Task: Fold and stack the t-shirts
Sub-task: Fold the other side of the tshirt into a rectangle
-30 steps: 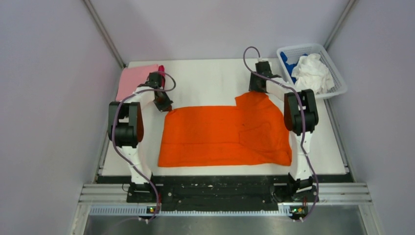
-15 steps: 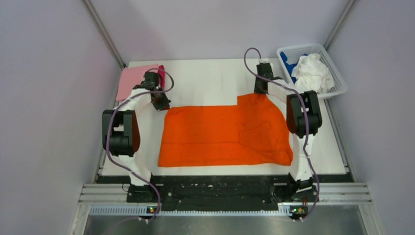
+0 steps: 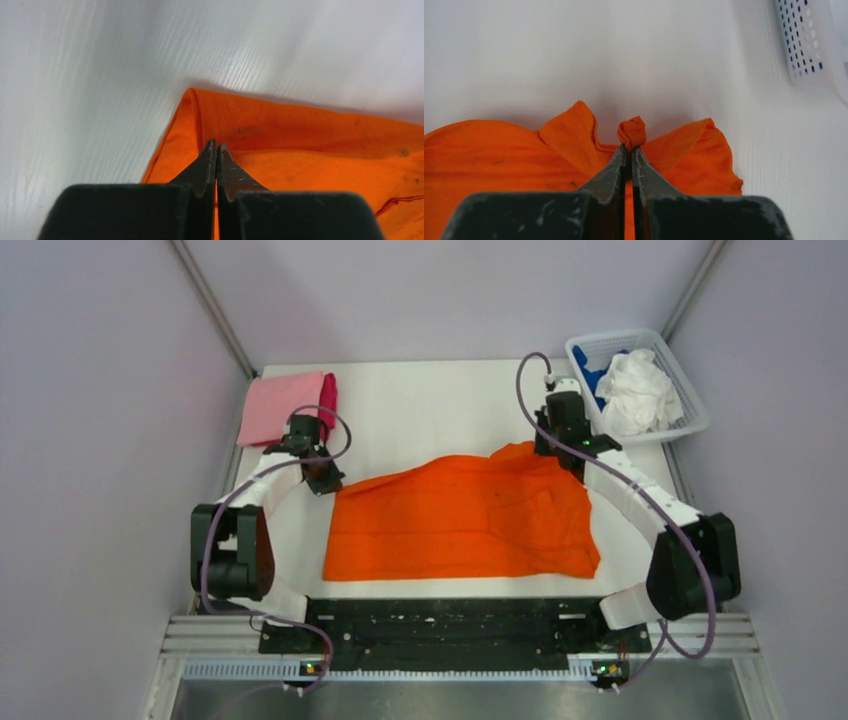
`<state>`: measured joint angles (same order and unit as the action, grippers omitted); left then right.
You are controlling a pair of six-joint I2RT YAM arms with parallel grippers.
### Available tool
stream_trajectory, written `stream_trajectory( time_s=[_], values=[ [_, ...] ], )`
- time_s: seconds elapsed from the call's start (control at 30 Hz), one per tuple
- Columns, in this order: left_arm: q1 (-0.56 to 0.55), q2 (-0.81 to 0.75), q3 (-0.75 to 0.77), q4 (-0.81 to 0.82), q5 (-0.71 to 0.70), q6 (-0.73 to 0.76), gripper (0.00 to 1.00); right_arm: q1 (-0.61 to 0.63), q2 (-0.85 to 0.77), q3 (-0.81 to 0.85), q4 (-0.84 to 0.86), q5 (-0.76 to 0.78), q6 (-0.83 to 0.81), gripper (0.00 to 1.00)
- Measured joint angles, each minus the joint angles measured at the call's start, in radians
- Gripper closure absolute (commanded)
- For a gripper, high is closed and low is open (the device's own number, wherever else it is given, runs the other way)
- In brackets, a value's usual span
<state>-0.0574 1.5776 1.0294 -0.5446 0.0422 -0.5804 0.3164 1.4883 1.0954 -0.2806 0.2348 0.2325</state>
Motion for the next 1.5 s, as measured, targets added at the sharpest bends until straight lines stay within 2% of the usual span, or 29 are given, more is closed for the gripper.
stream_trajectory(
  time_s=[0.27,0.63,0.67,0.73,0.77,0.87,0.93,0.97,1.0,1.03,1.07,1.17,1.27,1.37,1.5],
  values=[
    [-0.002,-0.207,-0.109,0.000,-0.075,-0.015,1.00,0.011,-0.297,-0.148,-0.111,0.004,0.023,1.00],
    [-0.002,-0.320,-0.251,0.007,-0.093,-0.035,1.00,0.030,-0.554,-0.343,-0.297,-0.012,0.142,0.99],
    [-0.002,-0.321,-0.267,0.008,-0.093,-0.041,1.00,0.035,-0.563,-0.358,-0.314,-0.014,0.160,0.94],
    [-0.002,-0.321,-0.293,0.008,-0.093,-0.048,1.00,0.049,-0.576,-0.388,-0.355,-0.019,0.216,0.72],
    [-0.002,-0.321,-0.303,0.006,-0.099,-0.052,0.95,0.058,-0.578,-0.405,-0.385,-0.024,0.248,0.57],
    [-0.002,-0.321,-0.309,-0.009,-0.126,-0.070,0.69,0.078,-0.586,-0.445,-0.455,-0.045,0.327,0.33],
    [-0.002,-0.323,-0.309,-0.015,-0.146,-0.079,0.52,0.108,-0.615,-0.468,-0.504,-0.060,0.375,0.28],
    [-0.002,-0.328,-0.309,-0.024,-0.158,-0.082,0.31,0.121,-0.633,-0.472,-0.524,-0.066,0.387,0.25],
    [-0.002,-0.335,-0.309,-0.034,-0.166,-0.085,0.18,0.135,-0.661,-0.474,-0.544,-0.080,0.402,0.22],
    [-0.002,-0.351,-0.309,-0.048,-0.175,-0.094,0.09,0.145,-0.697,-0.473,-0.557,-0.092,0.418,0.20],
    [-0.002,-0.372,-0.307,-0.065,-0.184,-0.104,0.05,0.151,-0.736,-0.473,-0.562,-0.103,0.427,0.15],
    [-0.002,-0.450,-0.291,-0.100,-0.195,-0.114,0.01,0.153,-0.851,-0.471,-0.558,-0.117,0.445,0.06],
    [-0.002,-0.525,-0.275,-0.098,-0.179,-0.117,0.01,0.153,-0.885,-0.466,-0.529,-0.121,0.450,0.03],
    [-0.002,-0.560,-0.276,-0.069,-0.080,-0.119,0.01,0.153,-0.821,-0.466,-0.432,-0.141,0.441,0.02],
    [-0.003,-0.534,-0.278,-0.031,0.043,-0.117,0.01,0.153,-0.608,-0.465,-0.226,-0.178,0.402,0.02]
  ],
)
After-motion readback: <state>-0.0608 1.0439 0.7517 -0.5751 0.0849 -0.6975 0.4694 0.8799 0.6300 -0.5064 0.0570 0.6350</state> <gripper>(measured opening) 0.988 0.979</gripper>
